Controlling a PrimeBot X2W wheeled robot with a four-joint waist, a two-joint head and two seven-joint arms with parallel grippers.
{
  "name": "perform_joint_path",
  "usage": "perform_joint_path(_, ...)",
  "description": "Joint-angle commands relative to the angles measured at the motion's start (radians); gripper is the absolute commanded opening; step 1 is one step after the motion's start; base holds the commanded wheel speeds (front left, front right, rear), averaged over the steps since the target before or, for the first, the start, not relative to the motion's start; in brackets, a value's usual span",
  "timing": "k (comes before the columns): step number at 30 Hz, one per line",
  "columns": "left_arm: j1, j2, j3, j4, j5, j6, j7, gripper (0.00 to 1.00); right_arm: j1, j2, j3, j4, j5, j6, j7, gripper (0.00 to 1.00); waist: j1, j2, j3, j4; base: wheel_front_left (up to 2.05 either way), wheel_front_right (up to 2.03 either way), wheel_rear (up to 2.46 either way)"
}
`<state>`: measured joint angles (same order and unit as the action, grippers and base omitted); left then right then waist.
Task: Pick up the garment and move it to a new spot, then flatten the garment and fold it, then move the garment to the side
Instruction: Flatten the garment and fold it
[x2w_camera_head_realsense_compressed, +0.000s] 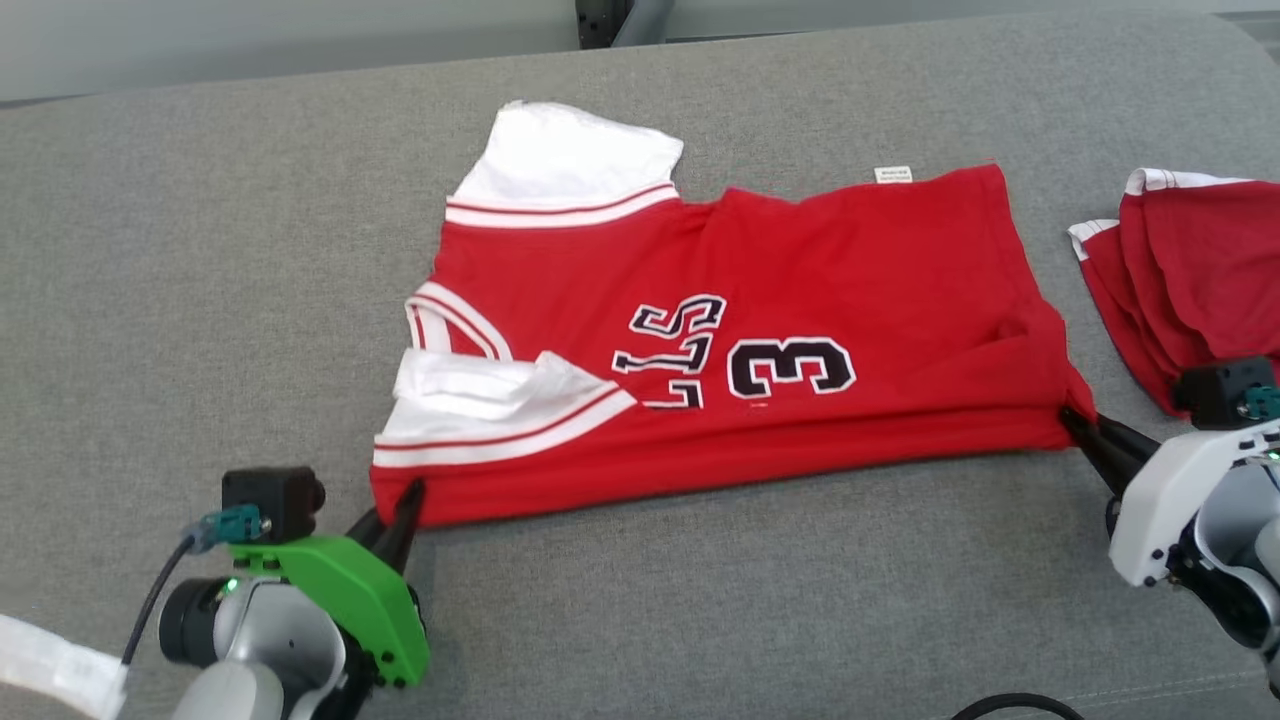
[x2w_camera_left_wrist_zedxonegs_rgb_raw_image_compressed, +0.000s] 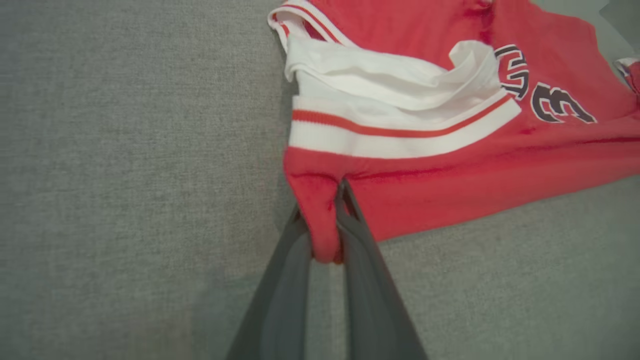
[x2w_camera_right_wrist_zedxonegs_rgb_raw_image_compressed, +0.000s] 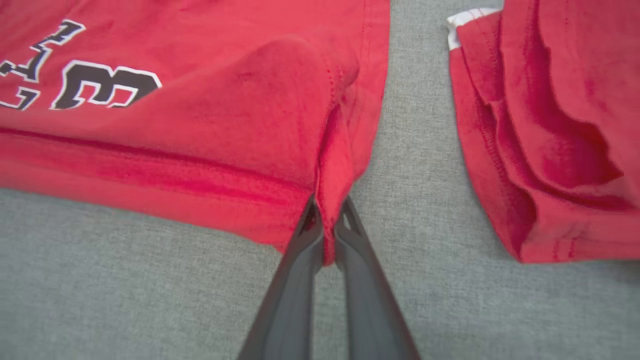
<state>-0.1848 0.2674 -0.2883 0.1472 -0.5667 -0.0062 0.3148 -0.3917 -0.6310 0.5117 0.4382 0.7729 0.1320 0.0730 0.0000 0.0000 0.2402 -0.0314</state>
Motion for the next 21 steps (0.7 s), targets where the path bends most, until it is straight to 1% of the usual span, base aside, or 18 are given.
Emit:
perform_joint_path(1,0.051,0.016,0.017,-0.047,-0.013,0.022,0.009,0.00,0.028,-0.030,-0.008,-0.015,0.018,-0.003,-0.006,0.00,0.0000,0.0000,-0.011,-0.002,0.00,0.00,0.00)
perform_joint_path(4,0.163,0.028,0.019,-0.168,-0.015,0.063,0.028,0.00,0.078,-0.061,-0.018,-0.057,0.043,-0.003,-0.022,0.00,0.0000,0.0000,-0.020,-0.004,0.00,0.00,0.00)
perform_joint_path(7,0.277,0.006,0.009,-0.264,-0.030,0.102,0.033,0.00,0.133,-0.070,-0.032,-0.088,0.066,-0.003,-0.042,0.00,0.0000,0.0000,-0.021,-0.006,0.00,0.00,0.00)
perform_joint_path(9,0.335,-0.021,0.000,-0.303,-0.043,0.121,0.022,0.00,0.179,-0.072,-0.036,-0.099,0.079,-0.003,-0.049,0.00,0.0000,0.0000,-0.017,0.000,0.00,0.00,0.00)
perform_joint_path(12,0.393,-0.045,-0.010,-0.320,-0.040,0.142,0.000,0.00,0.238,-0.077,-0.050,-0.104,0.096,-0.003,-0.063,0.00,0.0000,0.0000,-0.012,0.008,0.00,0.00,0.00)
perform_joint_path(14,0.411,-0.065,-0.015,-0.334,-0.053,0.148,-0.012,0.00,0.269,-0.083,-0.071,-0.102,0.102,-0.003,-0.078,0.00,0.0000,0.0000,-0.008,0.013,0.00,0.00,0.00)
perform_joint_path(18,0.422,-0.062,-0.017,-0.348,-0.050,0.152,-0.014,0.00,0.299,-0.085,-0.091,-0.111,0.085,-0.003,-0.083,0.00,0.0000,0.0000,-0.003,0.011,0.00,0.00,0.00)
perform_joint_path(19,0.418,-0.055,-0.019,-0.345,-0.043,0.150,-0.011,0.00,0.298,-0.087,-0.093,-0.111,0.071,-0.003,-0.083,0.05,0.0000,0.0000,-0.002,0.009,0.00,0.00,0.00)
perform_joint_path(20,0.410,-0.048,-0.018,-0.341,-0.036,0.151,-0.010,0.19,0.292,-0.087,-0.097,-0.108,0.052,-0.003,-0.086,0.38,0.0000,0.0000,0.000,0.006,0.00,0.00,0.00)
perform_joint_path(21,0.403,-0.047,-0.017,-0.337,-0.032,0.154,-0.010,0.48,0.285,-0.083,-0.104,-0.103,0.035,-0.003,-0.088,0.90,0.0000,0.0000,0.001,0.003,0.00,0.00,0.00)
